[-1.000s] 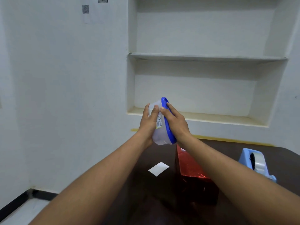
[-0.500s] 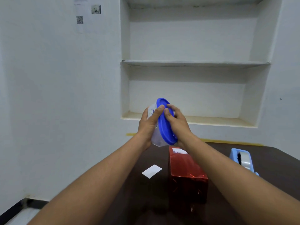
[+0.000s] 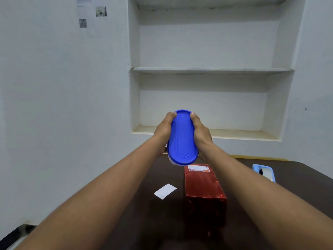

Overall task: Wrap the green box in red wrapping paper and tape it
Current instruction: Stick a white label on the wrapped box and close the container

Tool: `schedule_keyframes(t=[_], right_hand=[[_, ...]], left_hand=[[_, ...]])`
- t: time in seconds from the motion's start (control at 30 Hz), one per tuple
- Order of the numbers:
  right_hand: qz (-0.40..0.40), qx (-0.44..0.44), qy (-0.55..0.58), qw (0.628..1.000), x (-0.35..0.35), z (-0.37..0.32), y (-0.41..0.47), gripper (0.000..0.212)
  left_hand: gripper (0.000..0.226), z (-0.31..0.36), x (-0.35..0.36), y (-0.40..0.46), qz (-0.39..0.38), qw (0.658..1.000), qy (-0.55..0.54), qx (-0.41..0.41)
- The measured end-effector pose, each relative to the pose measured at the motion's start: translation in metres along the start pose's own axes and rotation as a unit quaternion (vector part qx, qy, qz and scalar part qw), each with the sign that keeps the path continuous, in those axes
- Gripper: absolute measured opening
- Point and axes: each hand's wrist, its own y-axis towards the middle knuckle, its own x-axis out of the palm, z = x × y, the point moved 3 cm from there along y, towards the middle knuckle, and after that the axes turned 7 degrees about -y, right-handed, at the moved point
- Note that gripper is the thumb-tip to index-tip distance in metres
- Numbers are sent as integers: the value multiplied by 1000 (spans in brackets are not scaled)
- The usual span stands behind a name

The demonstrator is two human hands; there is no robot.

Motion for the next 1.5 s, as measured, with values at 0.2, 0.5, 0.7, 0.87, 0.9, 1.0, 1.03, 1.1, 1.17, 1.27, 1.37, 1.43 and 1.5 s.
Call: schedule_keyframes(t=[0.2, 0.5, 0.7, 0.87, 0.9, 1.0, 1.03, 1.1, 1.17, 1.27, 1.37, 1.43, 1.5], right_hand=[[-26, -14, 13, 999, 0, -4, -1, 68], [57, -12, -109, 992, -4, -2, -11, 77], [78, -30, -107, 991, -5, -6, -8, 71], [21, -12, -96, 995, 9, 5, -13, 85], [18, -29, -119, 992, 11, 8, -14, 74], [55, -61, -138, 987, 12, 12, -17, 62], [69, -66, -133, 986, 12, 13, -18, 63], [84, -72, -131, 985, 17, 19, -17, 63], [83, -59, -127, 987, 22, 24, -16, 63], [54, -19, -128, 990, 37, 33, -10, 62], [-16, 79, -134, 988, 60, 50, 6, 58], [-46, 138, -137, 980, 72, 64, 26, 51], [-63, 166, -165, 970, 81, 74, 46, 40]], left_hand=[[86, 14, 8, 7, 119, 986, 109, 37], [81, 7, 4, 10, 147, 986, 72, 20], [75, -12, 4, -6, 203, 962, 166, 79], [73, -11, -8, -11, 240, 942, 196, 132], [73, -11, -10, -11, 243, 941, 197, 130], [71, -13, -13, -12, 231, 946, 195, 117], [69, -15, -14, -11, 225, 950, 192, 103], [66, -22, -17, -9, 215, 955, 192, 69], [61, -30, -23, -8, 211, 956, 192, 73], [56, -39, -38, -8, 228, 945, 210, 107], [52, -50, -62, 13, 248, 947, 201, 24], [45, -57, -75, 30, 239, 957, 136, -92], [32, -63, -85, 38, 210, 954, 77, -198]])
